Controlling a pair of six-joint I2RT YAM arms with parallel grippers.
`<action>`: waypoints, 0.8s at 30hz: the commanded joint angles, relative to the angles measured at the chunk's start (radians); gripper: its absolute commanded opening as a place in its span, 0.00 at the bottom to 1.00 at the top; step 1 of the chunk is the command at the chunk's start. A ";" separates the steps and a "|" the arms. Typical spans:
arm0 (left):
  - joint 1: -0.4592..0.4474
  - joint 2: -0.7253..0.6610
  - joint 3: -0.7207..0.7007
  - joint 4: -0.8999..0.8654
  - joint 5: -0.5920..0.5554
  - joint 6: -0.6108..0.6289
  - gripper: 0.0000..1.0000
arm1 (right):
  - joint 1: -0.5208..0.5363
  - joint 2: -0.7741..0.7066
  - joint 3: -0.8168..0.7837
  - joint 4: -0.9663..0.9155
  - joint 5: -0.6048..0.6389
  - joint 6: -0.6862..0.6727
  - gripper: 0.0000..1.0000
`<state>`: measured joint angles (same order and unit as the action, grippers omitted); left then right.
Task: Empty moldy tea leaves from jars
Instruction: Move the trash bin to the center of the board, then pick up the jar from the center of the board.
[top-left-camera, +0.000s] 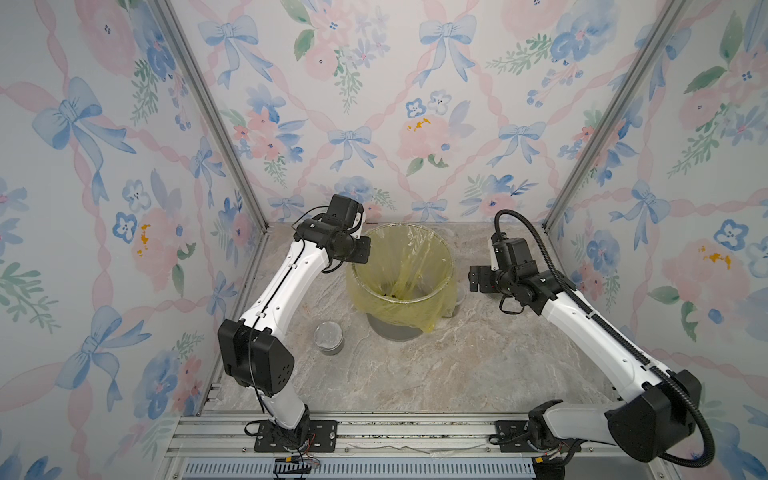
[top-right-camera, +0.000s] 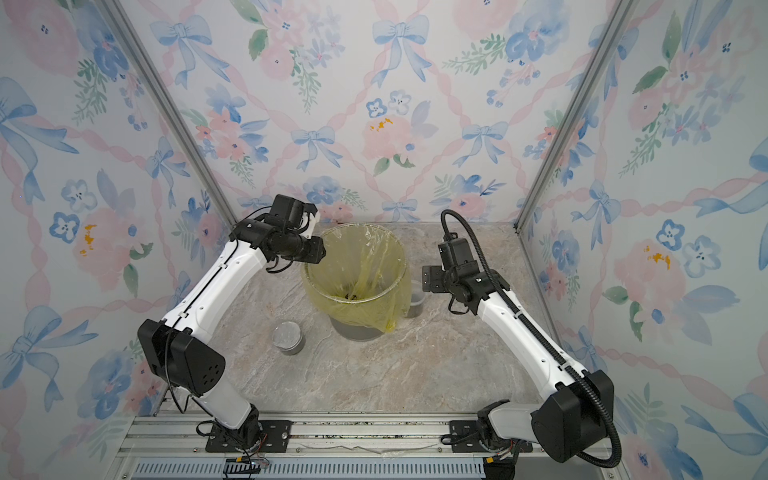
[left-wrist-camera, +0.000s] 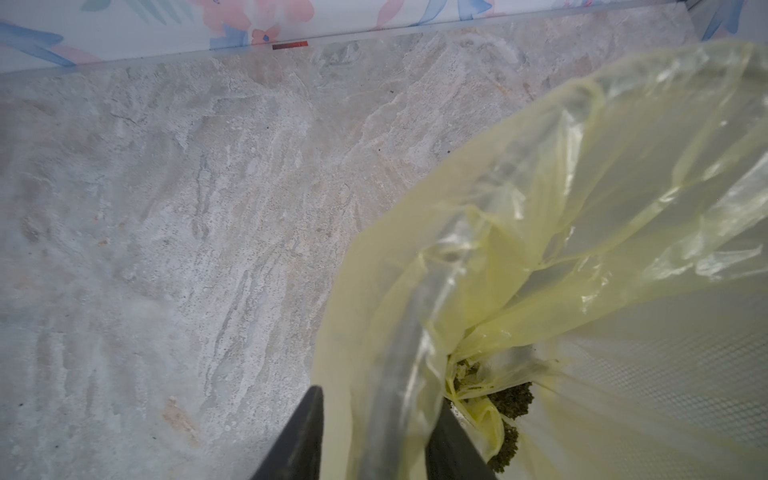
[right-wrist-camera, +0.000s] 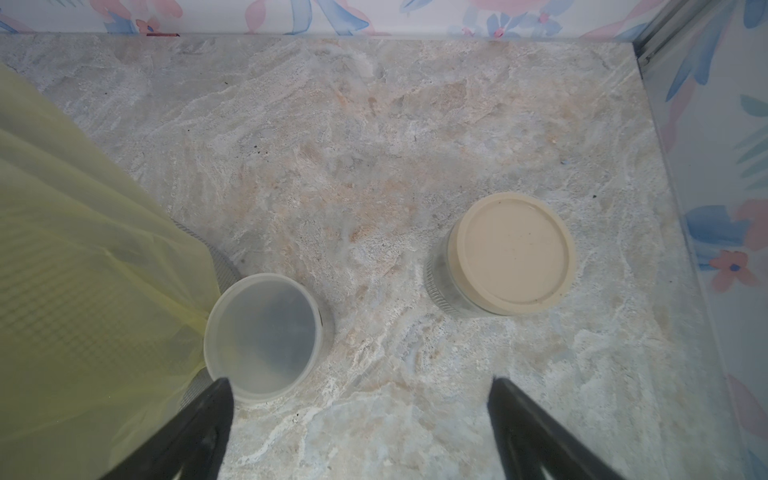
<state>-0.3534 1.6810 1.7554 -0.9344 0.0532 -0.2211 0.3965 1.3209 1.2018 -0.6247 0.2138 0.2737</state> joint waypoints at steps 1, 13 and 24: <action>-0.008 -0.009 -0.023 -0.058 -0.012 0.010 0.49 | -0.029 0.000 -0.020 -0.004 -0.047 0.036 0.96; -0.009 -0.140 0.016 0.075 -0.049 0.021 0.85 | -0.109 -0.025 0.005 -0.055 -0.071 0.039 0.97; -0.009 -0.635 -0.464 0.505 -0.193 0.060 0.98 | -0.206 -0.006 0.007 -0.069 -0.060 0.034 0.97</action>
<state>-0.3580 1.1706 1.4540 -0.6201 -0.0944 -0.1825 0.2192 1.3041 1.2015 -0.6655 0.1482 0.3004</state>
